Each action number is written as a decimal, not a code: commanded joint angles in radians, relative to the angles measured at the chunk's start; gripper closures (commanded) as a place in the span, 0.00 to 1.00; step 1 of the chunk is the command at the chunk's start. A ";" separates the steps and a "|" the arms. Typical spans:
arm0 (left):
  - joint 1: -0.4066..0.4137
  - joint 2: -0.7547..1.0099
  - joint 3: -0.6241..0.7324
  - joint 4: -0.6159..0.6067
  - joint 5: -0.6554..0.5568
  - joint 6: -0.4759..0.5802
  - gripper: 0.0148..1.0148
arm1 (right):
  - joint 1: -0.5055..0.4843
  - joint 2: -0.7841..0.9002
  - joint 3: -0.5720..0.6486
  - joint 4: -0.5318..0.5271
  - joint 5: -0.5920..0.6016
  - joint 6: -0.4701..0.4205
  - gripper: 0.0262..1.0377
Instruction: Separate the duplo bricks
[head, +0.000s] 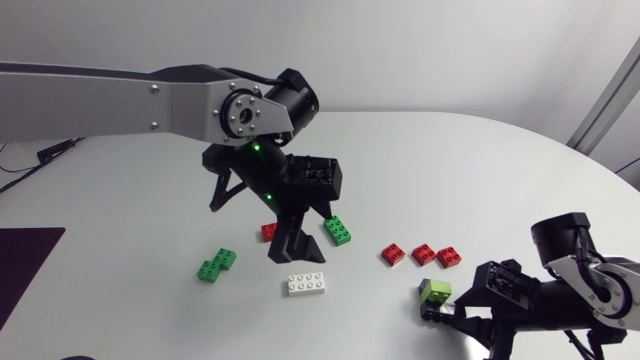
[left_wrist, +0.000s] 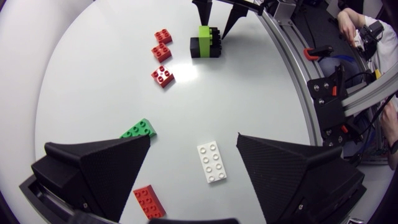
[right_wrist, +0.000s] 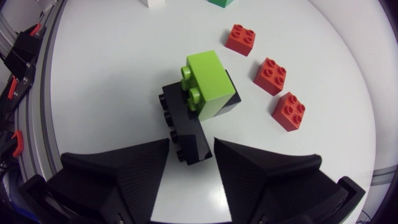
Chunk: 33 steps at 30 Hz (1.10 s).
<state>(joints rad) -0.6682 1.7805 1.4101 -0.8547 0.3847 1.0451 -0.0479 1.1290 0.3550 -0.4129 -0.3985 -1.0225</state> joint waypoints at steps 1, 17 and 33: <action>-0.013 0.019 0.016 0.008 -0.001 -0.026 0.04 | 0.011 0.000 -0.024 0.013 -0.025 -0.033 0.83; -0.067 0.034 0.035 0.034 0.006 -0.077 0.04 | 0.126 -0.261 0.070 -0.175 -0.076 0.073 0.85; -0.143 0.002 0.036 0.031 0.048 -0.117 0.09 | 0.513 -0.253 0.171 -0.098 0.044 0.357 0.85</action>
<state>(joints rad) -0.7975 1.7882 1.4269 -0.8253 0.4183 0.9512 0.4370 0.8646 0.4919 -0.5343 -0.3645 -0.7120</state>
